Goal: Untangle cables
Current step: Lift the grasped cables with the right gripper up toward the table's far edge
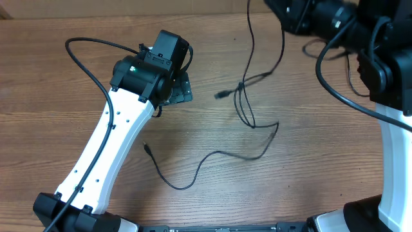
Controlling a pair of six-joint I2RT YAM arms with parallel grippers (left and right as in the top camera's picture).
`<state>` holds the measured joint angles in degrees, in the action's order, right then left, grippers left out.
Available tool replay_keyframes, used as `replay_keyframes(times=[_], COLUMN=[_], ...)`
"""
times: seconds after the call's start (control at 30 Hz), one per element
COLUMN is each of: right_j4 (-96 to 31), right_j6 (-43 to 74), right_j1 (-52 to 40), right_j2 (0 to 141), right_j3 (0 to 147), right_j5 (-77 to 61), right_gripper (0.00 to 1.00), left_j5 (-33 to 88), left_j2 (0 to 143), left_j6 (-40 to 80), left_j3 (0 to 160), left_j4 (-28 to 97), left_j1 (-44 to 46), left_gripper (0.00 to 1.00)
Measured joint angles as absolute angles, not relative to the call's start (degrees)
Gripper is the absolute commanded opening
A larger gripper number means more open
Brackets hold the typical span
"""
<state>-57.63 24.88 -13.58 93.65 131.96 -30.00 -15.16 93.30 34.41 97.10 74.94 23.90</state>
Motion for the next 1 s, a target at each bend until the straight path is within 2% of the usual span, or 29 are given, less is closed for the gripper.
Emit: replay_keyframes(times=[0.27,0.4,0.47,0.6,0.7,0.77,1.0], right_j4=[-34.8,-30.7,-33.4,-47.5,-61.3,-65.7,-65.1], right_j6=[31.4,33.9,33.5,28.7,24.7,23.5,21.6], right_j1=[-13.6,-13.6,-13.6,-13.6,-13.8,-13.8,-13.8], right_j2=[93.6,93.4,93.2,93.1,94.5,95.6,97.2], right_j3=[132.2,132.4,132.4,132.6,132.5,132.5,132.2], right_j5=[-38.4,-37.8,-36.9,-32.8,-21.9,-14.8,5.5], right_gripper=[0.04,0.04,0.04,0.04,0.04,0.04,0.04], left_j5=[-15.2,-15.2,-15.2,-15.1,-15.2,-15.2,-15.2], left_j2=[93.3,93.3,93.3,93.3,93.3,93.3,93.3], left_j6=[34.4,34.4,34.4,34.4,34.4,34.4,34.4], left_j3=[97.1,97.1,97.1,97.1,97.1,97.1,97.1], left_j4=[74.9,74.9,74.9,75.0,74.9,74.9,74.9], left_j1=[23.9,23.9,23.9,23.9,23.9,23.9,23.9], left_gripper=[0.99,0.99,0.99,0.99,1.0,0.99,1.0])
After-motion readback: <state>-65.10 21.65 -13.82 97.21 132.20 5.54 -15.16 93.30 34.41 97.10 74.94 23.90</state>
